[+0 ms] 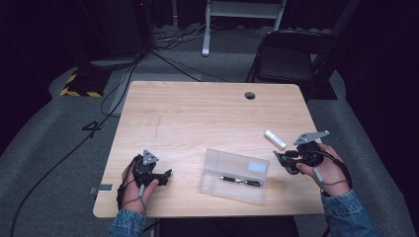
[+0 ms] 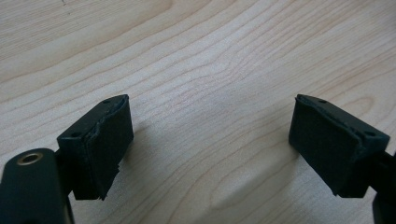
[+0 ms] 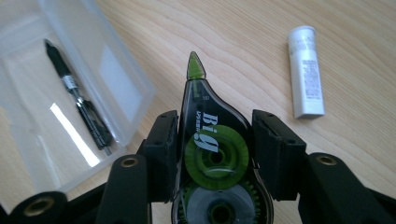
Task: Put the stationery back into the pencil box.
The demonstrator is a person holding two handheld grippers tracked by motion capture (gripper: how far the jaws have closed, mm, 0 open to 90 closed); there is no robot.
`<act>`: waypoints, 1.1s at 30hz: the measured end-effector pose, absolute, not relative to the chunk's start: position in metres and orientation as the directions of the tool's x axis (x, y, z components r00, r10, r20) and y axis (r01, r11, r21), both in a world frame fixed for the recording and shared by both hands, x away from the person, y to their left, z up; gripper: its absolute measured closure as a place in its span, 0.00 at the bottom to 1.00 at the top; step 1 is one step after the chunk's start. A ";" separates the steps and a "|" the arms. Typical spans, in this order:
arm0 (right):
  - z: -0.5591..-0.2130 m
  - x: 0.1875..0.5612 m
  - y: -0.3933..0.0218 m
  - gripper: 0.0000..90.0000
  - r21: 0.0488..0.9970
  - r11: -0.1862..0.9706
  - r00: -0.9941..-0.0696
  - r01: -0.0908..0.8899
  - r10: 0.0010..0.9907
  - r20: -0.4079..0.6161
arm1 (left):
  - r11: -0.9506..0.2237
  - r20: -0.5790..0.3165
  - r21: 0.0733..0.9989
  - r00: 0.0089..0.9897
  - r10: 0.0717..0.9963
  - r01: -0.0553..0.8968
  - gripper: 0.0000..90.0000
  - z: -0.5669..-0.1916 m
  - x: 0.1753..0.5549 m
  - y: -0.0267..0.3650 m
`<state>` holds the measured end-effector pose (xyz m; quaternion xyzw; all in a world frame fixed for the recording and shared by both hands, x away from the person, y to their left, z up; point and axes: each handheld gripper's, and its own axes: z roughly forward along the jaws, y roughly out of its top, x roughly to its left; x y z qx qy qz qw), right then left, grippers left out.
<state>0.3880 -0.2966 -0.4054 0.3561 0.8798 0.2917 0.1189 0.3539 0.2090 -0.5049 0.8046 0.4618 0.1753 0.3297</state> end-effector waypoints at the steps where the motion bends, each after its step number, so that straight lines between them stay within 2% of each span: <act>1: -0.404 0.387 -0.295 0.59 0.600 0.575 -0.720 0.556 0.694 0.002 | -0.356 -0.023 0.692 0.512 0.859 0.628 0.16 -0.505 0.354 0.209; 20: -0.385 0.361 -0.254 0.59 0.652 0.633 -0.833 0.417 0.554 -0.005 | -0.359 -0.020 0.693 0.514 0.858 0.625 0.16 -0.505 0.354 0.209; 33: -0.389 0.355 -0.236 0.59 0.647 0.660 -0.869 0.381 0.495 0.007 | -0.359 -0.019 0.693 0.513 0.858 0.626 0.16 -0.505 0.354 0.209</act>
